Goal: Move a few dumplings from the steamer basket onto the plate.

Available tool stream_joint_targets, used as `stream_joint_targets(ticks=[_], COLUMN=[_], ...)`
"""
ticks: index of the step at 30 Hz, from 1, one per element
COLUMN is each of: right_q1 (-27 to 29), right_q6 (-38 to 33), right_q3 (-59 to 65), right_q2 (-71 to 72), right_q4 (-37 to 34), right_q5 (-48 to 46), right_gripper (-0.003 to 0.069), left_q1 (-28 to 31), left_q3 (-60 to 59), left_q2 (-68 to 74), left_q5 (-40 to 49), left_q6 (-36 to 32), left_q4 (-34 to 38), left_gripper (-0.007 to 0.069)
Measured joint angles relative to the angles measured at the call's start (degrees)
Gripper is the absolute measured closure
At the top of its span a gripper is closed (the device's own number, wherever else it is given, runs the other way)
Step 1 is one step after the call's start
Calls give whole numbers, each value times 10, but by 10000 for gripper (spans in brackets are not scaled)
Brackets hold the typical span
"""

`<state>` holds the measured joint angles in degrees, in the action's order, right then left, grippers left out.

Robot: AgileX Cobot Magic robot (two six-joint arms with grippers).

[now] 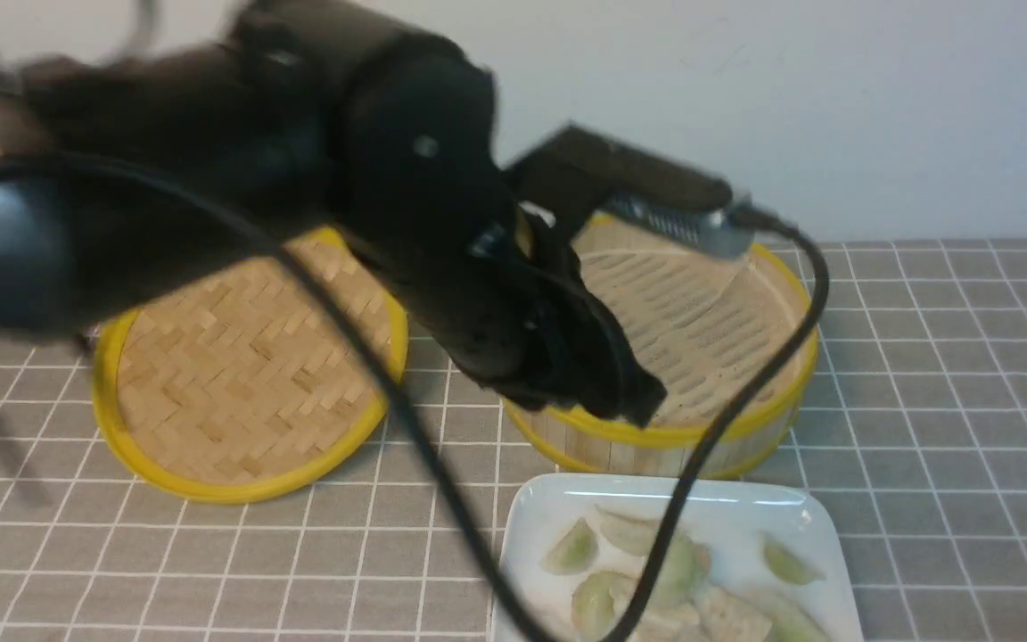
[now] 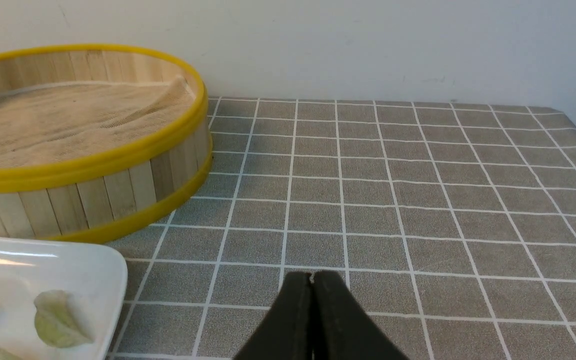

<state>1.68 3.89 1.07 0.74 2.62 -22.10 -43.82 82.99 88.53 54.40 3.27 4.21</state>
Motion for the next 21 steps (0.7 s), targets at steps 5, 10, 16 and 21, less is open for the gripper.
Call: stream_joint_targets(ticks=[5,10,16,21], right_q1=[0,0,0,0], right_q6=[0,0,0,0], right_q3=[0,0,0,0], right_q2=[0,0,0,0], right_q4=[0,0,0,0], right_q5=[0,0,0,0], right_gripper=[673,673,673,673], left_q1=[0,0,0,0], left_q3=[-76,-129,-132,-132], left_q2=[-158,-270,-380,-482], left_q5=[-106,-145,-133,-65], left_q6=[-1,-1,-3,25], left_q4=[-9,-24,-55,-136], left_gripper=[629,629,629,629])
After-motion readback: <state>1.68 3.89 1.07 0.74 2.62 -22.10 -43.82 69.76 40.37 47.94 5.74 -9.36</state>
